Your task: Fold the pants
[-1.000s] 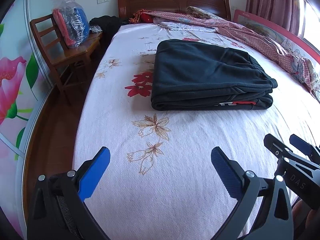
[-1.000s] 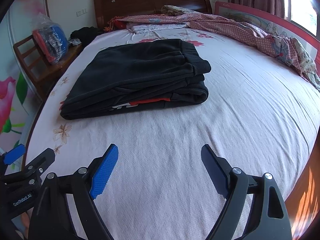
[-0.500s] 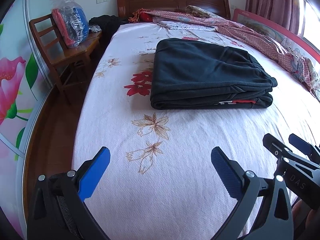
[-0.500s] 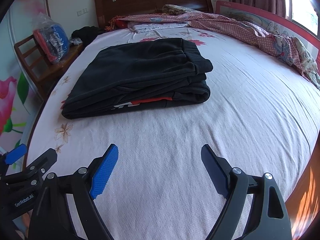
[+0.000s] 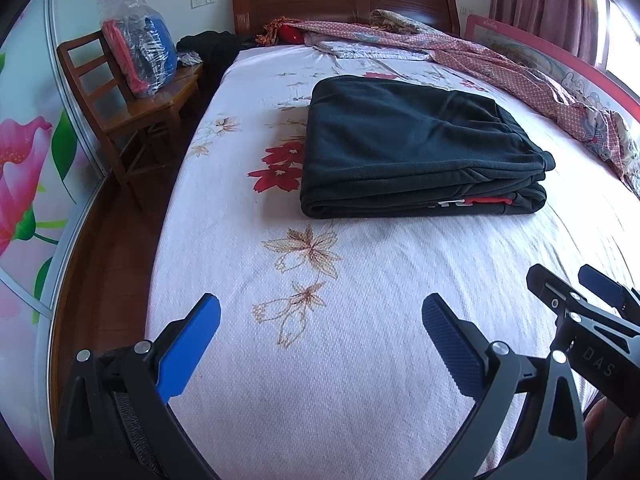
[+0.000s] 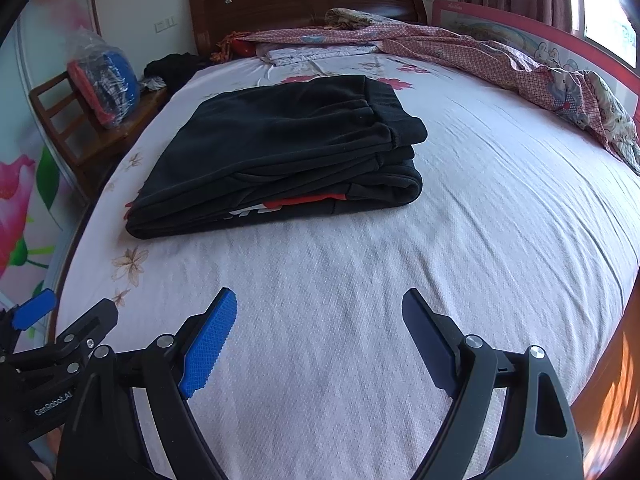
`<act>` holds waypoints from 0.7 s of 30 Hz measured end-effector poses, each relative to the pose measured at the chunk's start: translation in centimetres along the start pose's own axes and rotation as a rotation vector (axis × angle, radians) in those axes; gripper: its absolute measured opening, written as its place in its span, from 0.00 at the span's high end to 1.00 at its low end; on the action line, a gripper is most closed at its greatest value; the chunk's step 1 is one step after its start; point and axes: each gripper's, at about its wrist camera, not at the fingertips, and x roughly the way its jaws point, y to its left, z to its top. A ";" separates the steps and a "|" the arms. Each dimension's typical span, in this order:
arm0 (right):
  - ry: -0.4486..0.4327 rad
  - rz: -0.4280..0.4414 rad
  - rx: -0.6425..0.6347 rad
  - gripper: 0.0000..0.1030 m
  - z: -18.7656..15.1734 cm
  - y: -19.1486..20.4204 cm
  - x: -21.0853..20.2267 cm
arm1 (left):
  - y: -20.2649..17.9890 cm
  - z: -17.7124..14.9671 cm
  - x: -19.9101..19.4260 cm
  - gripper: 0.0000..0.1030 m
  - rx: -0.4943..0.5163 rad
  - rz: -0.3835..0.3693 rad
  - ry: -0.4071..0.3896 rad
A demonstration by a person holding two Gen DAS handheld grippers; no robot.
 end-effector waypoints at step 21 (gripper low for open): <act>0.004 0.009 -0.004 0.18 0.0 0.1 0.1 | 0.0 0.0 0.2 0.02 -0.005 0.002 0.010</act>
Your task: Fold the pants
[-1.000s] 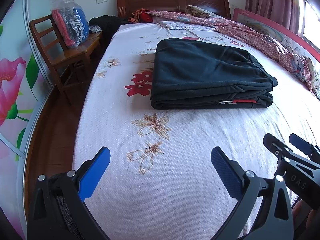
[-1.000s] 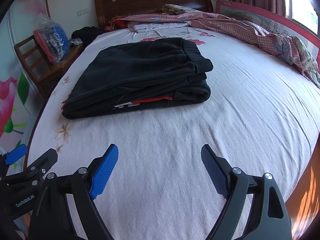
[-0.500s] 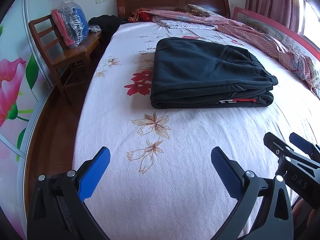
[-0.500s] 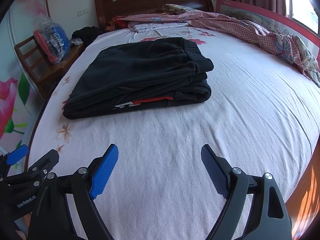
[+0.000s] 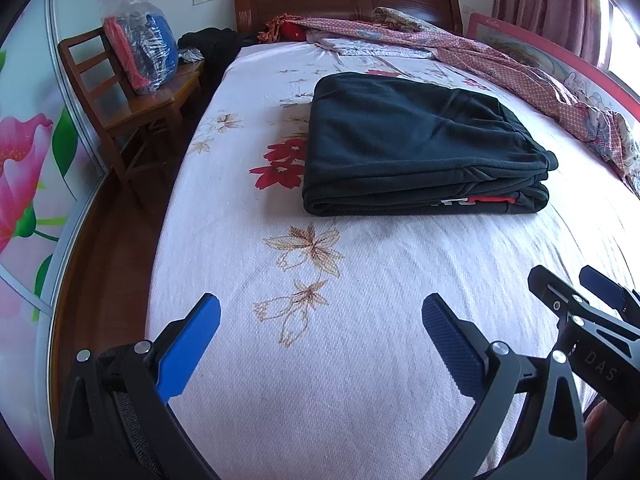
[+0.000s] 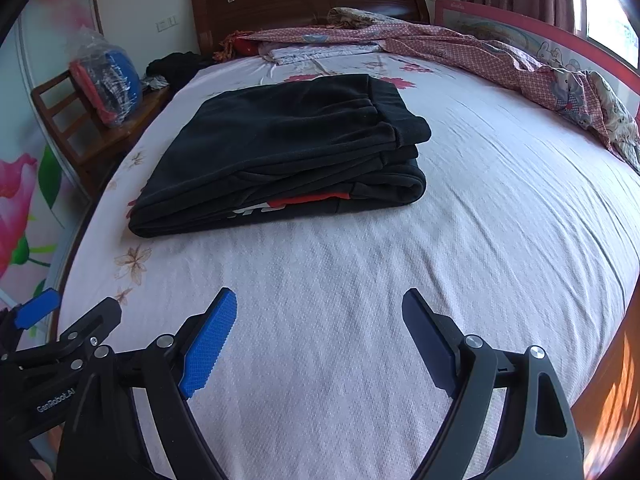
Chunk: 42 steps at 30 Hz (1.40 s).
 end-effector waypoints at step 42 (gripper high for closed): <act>0.077 0.042 0.030 0.18 -2.0 -1.7 -1.4 | -0.8 0.9 -4.4 0.02 0.067 0.018 -0.061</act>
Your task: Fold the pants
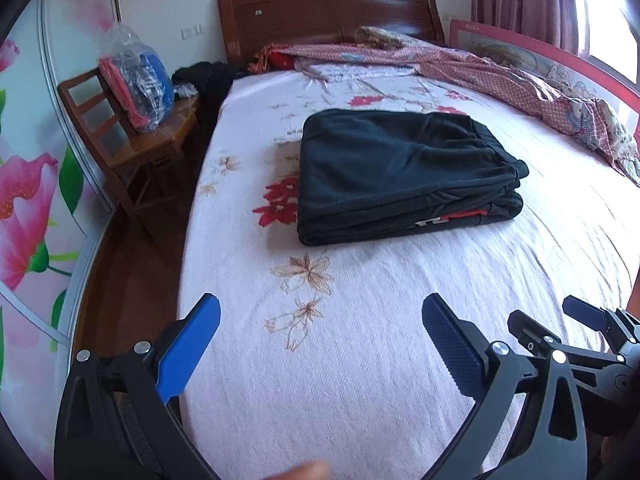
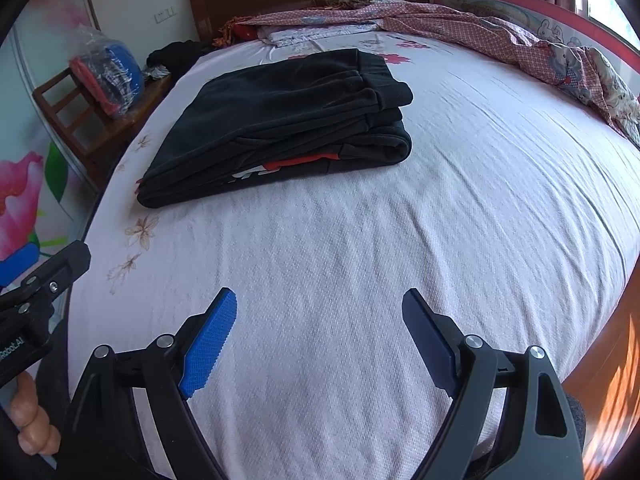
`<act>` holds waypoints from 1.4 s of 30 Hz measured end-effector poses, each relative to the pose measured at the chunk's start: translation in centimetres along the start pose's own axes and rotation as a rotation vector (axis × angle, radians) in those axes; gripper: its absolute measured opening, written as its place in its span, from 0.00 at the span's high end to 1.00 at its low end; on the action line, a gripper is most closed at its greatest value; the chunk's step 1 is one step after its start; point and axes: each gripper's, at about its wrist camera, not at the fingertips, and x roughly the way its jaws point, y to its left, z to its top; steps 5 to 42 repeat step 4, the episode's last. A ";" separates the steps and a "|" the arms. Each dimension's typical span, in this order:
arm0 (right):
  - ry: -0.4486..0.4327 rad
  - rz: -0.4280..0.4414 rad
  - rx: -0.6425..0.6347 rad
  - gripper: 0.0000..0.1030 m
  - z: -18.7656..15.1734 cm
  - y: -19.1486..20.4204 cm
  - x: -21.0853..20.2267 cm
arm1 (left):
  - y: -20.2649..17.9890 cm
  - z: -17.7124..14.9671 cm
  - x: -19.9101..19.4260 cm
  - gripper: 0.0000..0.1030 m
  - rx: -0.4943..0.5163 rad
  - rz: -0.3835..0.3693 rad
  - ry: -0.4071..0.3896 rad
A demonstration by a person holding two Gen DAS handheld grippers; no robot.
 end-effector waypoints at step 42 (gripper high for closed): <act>-0.010 -0.034 0.019 0.18 0.2 -0.7 0.1 | 1.0 -0.2 2.6 0.02 -0.055 -0.120 0.117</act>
